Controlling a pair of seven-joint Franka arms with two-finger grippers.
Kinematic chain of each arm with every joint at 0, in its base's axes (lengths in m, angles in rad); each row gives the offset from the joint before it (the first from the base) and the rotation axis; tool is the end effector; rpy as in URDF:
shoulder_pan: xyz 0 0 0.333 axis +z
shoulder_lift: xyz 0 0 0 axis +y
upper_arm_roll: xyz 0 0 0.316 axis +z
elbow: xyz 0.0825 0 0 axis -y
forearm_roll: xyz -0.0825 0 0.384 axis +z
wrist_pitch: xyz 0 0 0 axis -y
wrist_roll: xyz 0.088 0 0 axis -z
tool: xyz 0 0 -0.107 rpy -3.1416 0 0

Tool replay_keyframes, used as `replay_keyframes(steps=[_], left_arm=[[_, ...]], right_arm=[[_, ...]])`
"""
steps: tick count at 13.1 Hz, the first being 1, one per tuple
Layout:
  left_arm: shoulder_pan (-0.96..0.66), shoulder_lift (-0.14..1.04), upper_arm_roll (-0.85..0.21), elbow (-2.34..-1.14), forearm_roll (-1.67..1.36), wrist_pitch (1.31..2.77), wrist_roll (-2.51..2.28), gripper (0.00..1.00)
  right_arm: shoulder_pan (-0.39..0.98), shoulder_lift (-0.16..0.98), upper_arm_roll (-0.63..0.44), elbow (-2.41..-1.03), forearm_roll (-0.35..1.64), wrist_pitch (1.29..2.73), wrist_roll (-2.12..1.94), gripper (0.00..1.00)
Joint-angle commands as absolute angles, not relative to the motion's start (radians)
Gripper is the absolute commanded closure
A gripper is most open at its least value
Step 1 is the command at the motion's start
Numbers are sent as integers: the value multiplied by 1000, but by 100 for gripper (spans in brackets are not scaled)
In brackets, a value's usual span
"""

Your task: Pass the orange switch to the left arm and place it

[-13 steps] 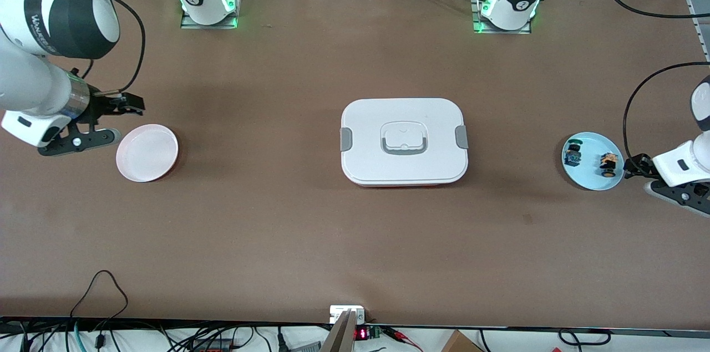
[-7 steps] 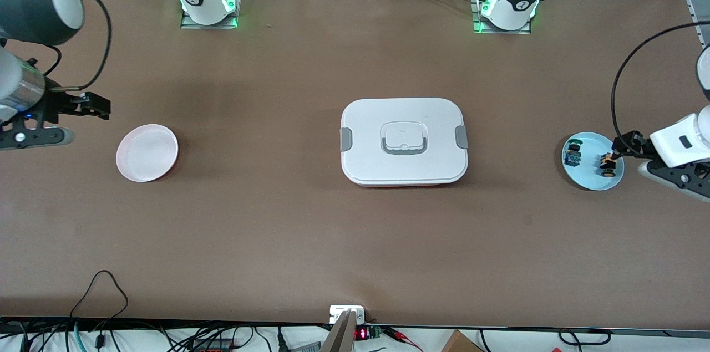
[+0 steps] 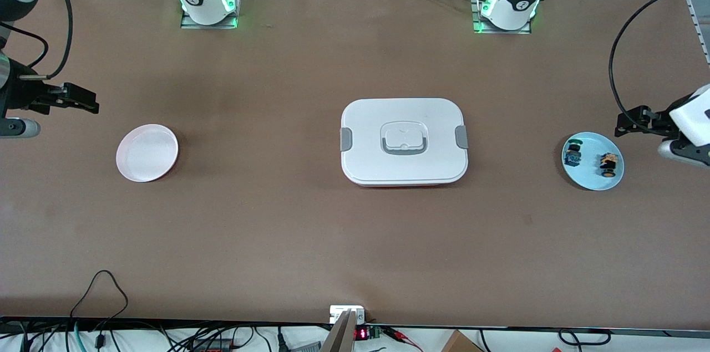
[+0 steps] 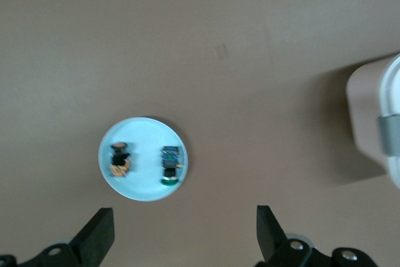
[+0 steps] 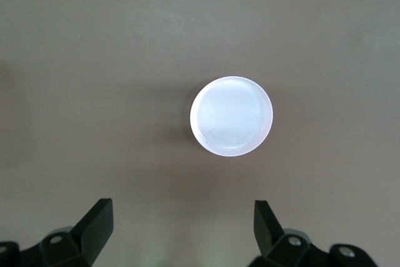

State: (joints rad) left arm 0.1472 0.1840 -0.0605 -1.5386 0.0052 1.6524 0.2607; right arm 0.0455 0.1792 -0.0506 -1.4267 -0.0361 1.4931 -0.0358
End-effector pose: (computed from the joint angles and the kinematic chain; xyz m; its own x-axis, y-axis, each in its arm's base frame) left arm 0.6086 0.0563 0.5393 0.9826 -0.1735 -0.0659 -0.1723 -0.9848 0.0237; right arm 0.5995 -0.0044 0.5822 0.9931 0.0277 -0.1138 0.0325 -0.9986 0.0410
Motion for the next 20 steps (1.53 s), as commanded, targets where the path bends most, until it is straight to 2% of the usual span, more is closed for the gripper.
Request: replay_keyframes(steps=[1, 4, 5, 10, 15, 20], left_arm=[[109, 72, 3, -1635, -81, 1612, 99, 0], [109, 23, 2, -1629, -83, 1511, -34, 0], [109, 8, 3, -1637, -77, 1511, -34, 0], [112, -11, -44, -1651, -6, 1508, -86, 0], [113, -9, -78, -1641, 26, 1509, -74, 0], [124, -2, -68, -1623, -46, 1511, -84, 0]], right_arm=[[14, 132, -21, -1481, -37, 1503, -9, 0], [-1, 5, -23, -1703, -37, 1688, -9, 0], [-2, -9, -23, -1729, -34, 1710, -8, 0], [-2, -8, -15, -1675, -29, 1648, -22, 0], [2, -6, -12, -1652, -22, 1646, -20, 0], [2, -6, -14, -1651, -20, 1644, -20, 0]])
